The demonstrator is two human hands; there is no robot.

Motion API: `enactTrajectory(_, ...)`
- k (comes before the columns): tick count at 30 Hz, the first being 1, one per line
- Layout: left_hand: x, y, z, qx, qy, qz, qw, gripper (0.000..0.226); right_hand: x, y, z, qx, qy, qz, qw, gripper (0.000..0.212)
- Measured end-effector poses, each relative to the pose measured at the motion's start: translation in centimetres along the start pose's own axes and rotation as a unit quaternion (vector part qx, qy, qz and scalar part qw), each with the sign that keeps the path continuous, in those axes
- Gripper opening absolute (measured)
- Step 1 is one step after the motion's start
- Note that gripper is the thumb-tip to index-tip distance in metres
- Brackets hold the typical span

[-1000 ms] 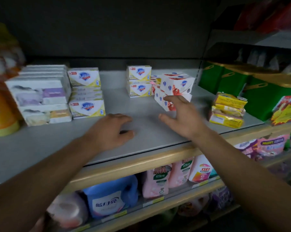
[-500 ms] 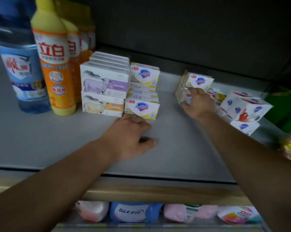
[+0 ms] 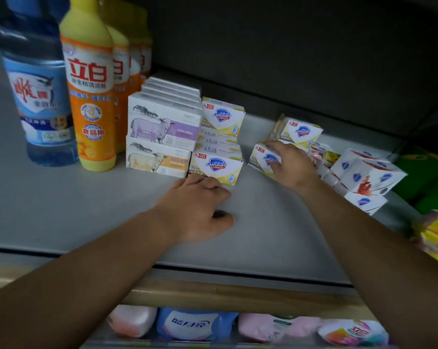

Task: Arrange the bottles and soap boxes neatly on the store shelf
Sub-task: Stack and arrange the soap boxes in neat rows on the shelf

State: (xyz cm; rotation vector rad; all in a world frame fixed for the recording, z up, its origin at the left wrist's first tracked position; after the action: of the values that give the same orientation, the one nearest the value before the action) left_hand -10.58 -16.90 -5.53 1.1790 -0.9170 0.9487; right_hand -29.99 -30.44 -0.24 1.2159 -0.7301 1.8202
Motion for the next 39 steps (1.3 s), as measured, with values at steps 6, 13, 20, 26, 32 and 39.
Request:
enactTrajectory(6, 0.5, -0.2, 0.3, 0.014, -0.016, -0.049, 0.999, 0.063, 2.7, -1.7, -4.5, -0.072, 0.105, 0.123, 0.984, 0.047)
enactTrajectory(13, 2.9, -0.1, -0.6, 0.039, 0.019, -0.345, 0.937, 0.041, 6.1, -6.7, -10.6, -0.039, 0.166, 0.343, 0.924, 0.037)
enactTrajectory(20, 4.0, 0.8, -1.4, -0.030, -0.024, -0.426, 0.904, 0.041, 4.9, -11.8, -11.9, 0.017, 0.109, 0.421, 0.900, 0.038)
enactTrajectory(26, 3.9, -0.4, -0.9, 0.035, -0.018, -0.522, 0.852, 0.017, 2.8, -11.6, -13.8, -0.018, 0.173, 0.434, 0.884, 0.071)
enactTrajectory(32, 3.3, -1.1, -0.8, 0.102, -0.054, -0.624, 0.773, 0.018, 2.6, -11.6, -13.6, 0.009, 0.166, 0.401, 0.901, 0.072)
enactTrajectory(39, 3.0, -1.2, -0.6, 0.110, -0.085, -0.607, 0.783, 0.041, 1.9, -10.0, -13.9, -0.113, 0.177, 0.469, 0.858, 0.029)
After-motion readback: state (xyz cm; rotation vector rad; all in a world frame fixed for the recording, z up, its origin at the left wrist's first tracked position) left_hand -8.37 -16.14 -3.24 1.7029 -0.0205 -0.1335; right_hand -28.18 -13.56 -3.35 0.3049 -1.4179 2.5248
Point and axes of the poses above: each hand's wrist, its own z-axis towards the middle knuckle, its own x-axis out of the back of the hand, y = z × x, the point moved 6 cm from there along z, towards the middle knuckle, and after that the axes turned 15 degrees about x, right-handed, at the moved point
